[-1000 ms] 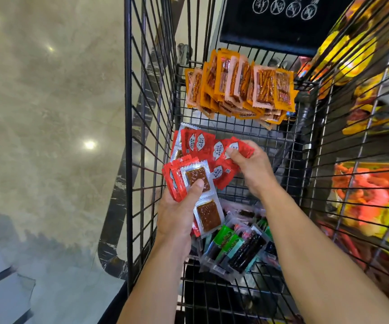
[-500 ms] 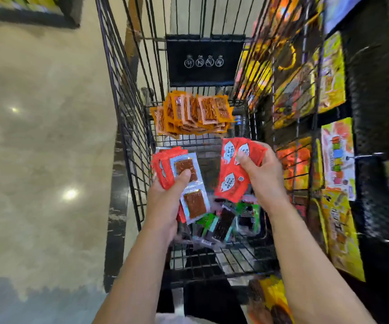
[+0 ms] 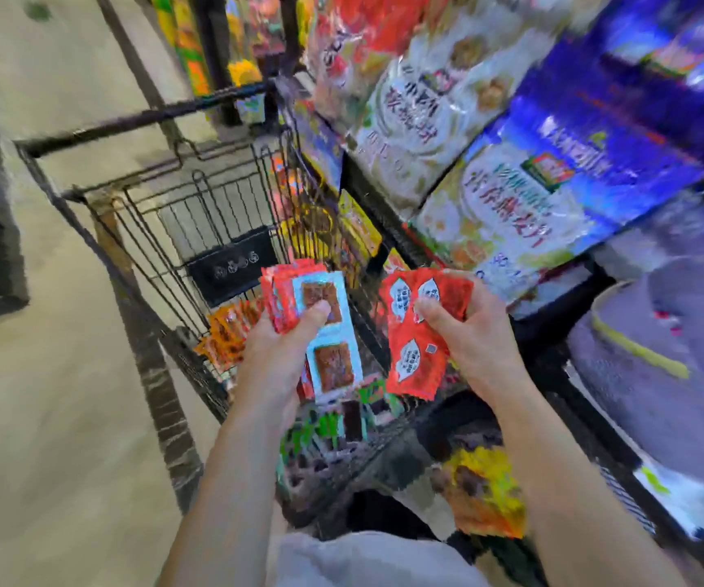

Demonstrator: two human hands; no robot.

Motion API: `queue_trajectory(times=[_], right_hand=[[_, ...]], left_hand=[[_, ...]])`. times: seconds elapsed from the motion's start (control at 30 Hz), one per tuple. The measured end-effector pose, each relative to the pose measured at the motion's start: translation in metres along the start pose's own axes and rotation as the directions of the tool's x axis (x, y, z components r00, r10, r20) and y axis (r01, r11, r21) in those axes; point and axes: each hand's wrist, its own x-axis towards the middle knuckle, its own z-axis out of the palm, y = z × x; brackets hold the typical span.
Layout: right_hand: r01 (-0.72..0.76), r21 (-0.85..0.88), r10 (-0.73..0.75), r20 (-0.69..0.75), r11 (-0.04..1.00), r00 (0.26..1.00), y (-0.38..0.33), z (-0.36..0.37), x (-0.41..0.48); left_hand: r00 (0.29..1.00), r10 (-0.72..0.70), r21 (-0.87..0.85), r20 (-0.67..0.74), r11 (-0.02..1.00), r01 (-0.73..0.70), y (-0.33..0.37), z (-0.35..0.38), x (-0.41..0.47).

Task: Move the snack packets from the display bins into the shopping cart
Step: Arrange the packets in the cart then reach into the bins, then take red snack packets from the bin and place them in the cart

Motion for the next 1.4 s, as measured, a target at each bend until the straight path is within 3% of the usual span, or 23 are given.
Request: queue_trajectory(times=[0.3, 0.6, 1.07, 1.23, 1.4], right_hand=[[0.090, 0.039, -0.075, -0.284, 0.995, 0.956, -0.053, -0.126, -0.045], [0.120, 0.082, -0.067, -0.477, 0.989, 0.876, -0.044, -0.267, -0.099], [-0.031, 0.022, 0.038, -0.671, 0.999, 0.741, 0.006, -0.388, -0.111], [-0.099, 0.033, 0.094, -0.698, 0.995, 0.710, 0.036, -0.403, -0.090], [-0.266, 0.071, 0.239, -0.698, 0.961, 0.675, 0.068, -0.402, -0.068]], left_hand=[[0.938, 0.027, 0.096, 0.347, 0.993, -0.064, 0.042, 0.135, -0.041], [0.827, 0.023, 0.166, 0.562, 0.976, -0.141, 0.000, 0.273, -0.093], [0.750, -0.146, 0.319, 0.645, 0.944, -0.090, -0.059, 0.416, -0.103], [0.711, -0.279, 0.451, 0.645, 0.890, -0.060, -0.087, 0.454, -0.070], [0.723, -0.308, 0.597, 0.618, 0.782, -0.178, -0.122, 0.474, -0.041]])
